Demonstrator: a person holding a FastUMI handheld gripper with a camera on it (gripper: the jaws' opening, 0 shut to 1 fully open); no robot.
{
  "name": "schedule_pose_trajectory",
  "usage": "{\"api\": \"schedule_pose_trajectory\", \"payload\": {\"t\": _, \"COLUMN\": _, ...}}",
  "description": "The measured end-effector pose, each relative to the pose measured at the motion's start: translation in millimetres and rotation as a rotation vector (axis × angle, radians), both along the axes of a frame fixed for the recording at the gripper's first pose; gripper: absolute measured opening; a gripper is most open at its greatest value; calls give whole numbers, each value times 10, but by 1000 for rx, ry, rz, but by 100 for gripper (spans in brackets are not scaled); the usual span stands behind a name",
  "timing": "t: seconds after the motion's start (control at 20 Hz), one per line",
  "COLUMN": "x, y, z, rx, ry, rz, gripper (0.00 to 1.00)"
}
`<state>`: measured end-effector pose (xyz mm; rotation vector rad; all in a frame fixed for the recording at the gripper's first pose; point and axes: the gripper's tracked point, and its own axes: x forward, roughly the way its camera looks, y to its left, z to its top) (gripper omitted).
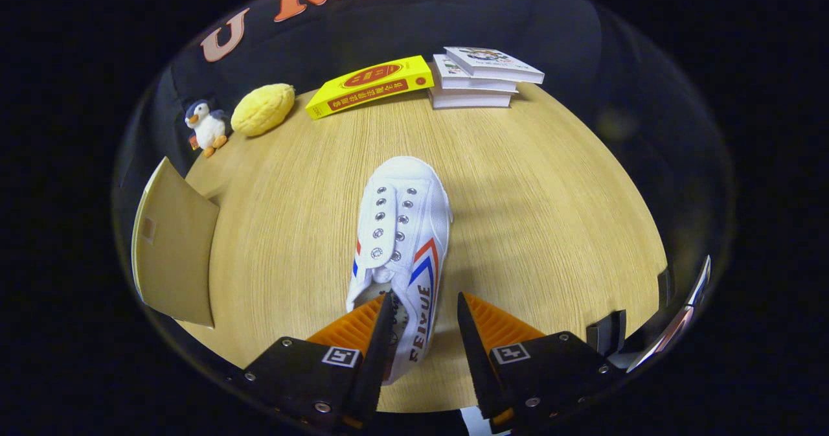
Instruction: Open the storage box then place both shoes into the box .Put the left shoe in first, then the right shoe, with the right side of both shoes facing outward in a uniform manner.
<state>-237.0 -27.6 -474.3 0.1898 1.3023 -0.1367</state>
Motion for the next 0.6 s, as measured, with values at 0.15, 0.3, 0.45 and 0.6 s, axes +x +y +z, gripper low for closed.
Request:
{"api": "schedule_pose_trajectory", "payload": {"t": 0.15, "x": 86, "y": -20, "z": -60, "rx": 36, "ry": -10, "rz": -36, "gripper": 54}}
{"api": "schedule_pose_trajectory", "payload": {"t": 0.3, "x": 125, "y": 23, "z": -89, "rx": 62, "ry": -42, "rz": -38, "gripper": 44}}
{"api": "schedule_pose_trajectory", "payload": {"t": 0.45, "x": 257, "y": -106, "z": -72, "rx": 0, "ry": -154, "rz": -30, "gripper": 28}}
{"api": "schedule_pose_trajectory", "payload": {"t": 0.6, "x": 311, "y": -210, "z": -177, "rx": 9, "ry": -193, "rz": -96, "gripper": 11}}
